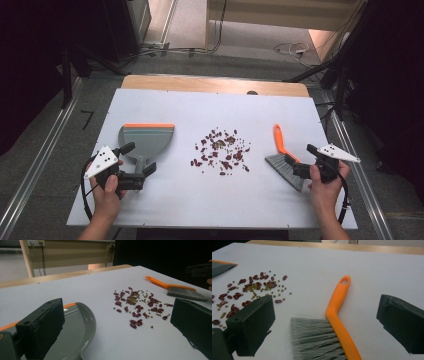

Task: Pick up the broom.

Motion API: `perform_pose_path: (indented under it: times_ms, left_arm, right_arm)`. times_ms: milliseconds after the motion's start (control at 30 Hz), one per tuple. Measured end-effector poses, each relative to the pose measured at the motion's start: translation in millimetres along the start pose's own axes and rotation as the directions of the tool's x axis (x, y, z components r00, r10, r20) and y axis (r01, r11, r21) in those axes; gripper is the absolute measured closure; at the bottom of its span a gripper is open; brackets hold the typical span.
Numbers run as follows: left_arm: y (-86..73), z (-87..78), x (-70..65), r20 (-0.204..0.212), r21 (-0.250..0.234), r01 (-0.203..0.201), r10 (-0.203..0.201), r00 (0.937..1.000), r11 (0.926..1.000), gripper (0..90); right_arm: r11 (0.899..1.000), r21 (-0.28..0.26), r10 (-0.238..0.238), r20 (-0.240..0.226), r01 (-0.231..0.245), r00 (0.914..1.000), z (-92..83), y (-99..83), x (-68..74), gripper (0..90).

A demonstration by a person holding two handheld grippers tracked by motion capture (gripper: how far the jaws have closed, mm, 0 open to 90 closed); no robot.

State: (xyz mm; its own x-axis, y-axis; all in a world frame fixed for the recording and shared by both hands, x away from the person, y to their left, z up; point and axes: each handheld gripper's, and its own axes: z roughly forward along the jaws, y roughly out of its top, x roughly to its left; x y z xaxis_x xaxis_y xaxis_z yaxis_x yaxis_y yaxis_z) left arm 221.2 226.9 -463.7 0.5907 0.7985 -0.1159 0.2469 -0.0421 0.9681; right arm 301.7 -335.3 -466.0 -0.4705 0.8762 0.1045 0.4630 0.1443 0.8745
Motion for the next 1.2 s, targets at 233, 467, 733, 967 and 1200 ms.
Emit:
perform_pose_path:
  times_ms: [233,467,733,967,1200]
  left_arm:
    - [3.9,1.5,-1.2,0.005,0.009,-0.016,0.016,0.9999,0.9998,0.0]
    - [5.8,0.6,1.3,-0.007,0.009,-0.007,0.007,0.9999,0.9999,0.0]
    - [5.4,6.6,-2.4,0.004,0.035,-0.026,0.025,0.9997,0.9990,0.0]
    - [5.6,9.8,-5.9,0.020,0.045,-0.033,0.032,0.9993,0.9984,0.0]
    - [5.2,12.1,-7.8,0.027,0.052,-0.035,0.033,0.9991,0.9980,0.0]
  right_arm:
    - [0.999,0.010,-0.034,-0.004,0.034,0.9994,-4.0,9.8,5.7,0.0]
    - [1.000,-0.004,-0.023,0.008,0.023,0.9997,-7.0,29.1,5.3,0.0]
    - [0.995,0.090,-0.049,0.053,0.044,0.9974,6.5,57.6,3.4,0.0]
    - [0.977,0.210,-0.043,0.034,0.035,0.9985,33.0,75.8,3.1,3.8]
    - [0.944,0.331,-0.027,0.048,0.009,0.9985,56.7,76.6,3.3,17.1]
